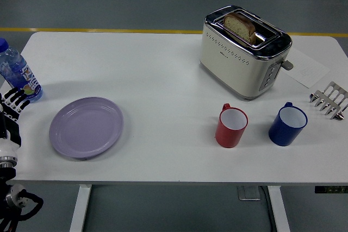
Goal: Push plate across desktop
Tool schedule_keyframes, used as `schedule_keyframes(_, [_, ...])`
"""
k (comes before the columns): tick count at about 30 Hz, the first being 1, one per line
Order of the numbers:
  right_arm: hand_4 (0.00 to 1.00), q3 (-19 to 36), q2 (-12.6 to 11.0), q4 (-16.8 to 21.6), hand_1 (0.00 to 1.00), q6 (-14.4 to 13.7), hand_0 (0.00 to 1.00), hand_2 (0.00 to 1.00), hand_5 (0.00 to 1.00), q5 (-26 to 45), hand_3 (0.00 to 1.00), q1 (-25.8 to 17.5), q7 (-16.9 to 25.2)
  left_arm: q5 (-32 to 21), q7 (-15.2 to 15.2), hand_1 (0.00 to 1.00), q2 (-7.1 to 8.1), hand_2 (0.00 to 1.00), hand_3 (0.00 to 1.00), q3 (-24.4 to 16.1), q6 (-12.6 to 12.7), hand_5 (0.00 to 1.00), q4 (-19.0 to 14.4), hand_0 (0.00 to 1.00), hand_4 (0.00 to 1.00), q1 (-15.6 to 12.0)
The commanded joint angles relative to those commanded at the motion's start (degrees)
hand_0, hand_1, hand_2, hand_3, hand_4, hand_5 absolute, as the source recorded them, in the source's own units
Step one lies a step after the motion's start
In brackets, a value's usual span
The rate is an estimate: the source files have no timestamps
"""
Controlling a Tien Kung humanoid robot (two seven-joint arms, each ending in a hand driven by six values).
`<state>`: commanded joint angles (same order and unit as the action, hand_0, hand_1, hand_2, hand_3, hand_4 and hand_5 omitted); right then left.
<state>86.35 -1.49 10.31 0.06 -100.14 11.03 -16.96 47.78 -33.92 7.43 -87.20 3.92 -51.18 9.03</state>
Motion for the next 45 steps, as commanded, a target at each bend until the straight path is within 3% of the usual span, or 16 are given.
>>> schedule_keyframes(7, [0.368, 0.1, 0.1, 0.0, 0.611, 0.1, 0.636, 0.644, 0.154, -0.3, 0.582, 0.1, 0.0, -1.9, -3.1, 0.726, 0.38, 0.698, 0.633, 3.7, 1.4, 0.998, 1.3, 0.718, 0.526, 0.2])
schedule_keyframes(26, [0.367, 0.3, 0.2, 0.0, 0.61, 0.2, 0.635, 0.644, 0.154, -0.9, 0.581, 0.5, -0.1, -4.0, -3.1, 0.726, -0.51, 0.701, 0.635, 9.0, 2.3, 0.998, 5.2, 0.714, 0.513, 2.8])
schedule_keyframes(45, [0.366, -0.3, 0.2, 0.0, 0.611, 0.3, 0.636, 0.644, 0.153, -0.4, 0.581, 0.0, -0.1, -6.8, -3.1, 0.72, -1.58, 0.7, 0.634, 12.7, 4.7, 0.998, 7.4, 0.714, 0.505, 3.4])
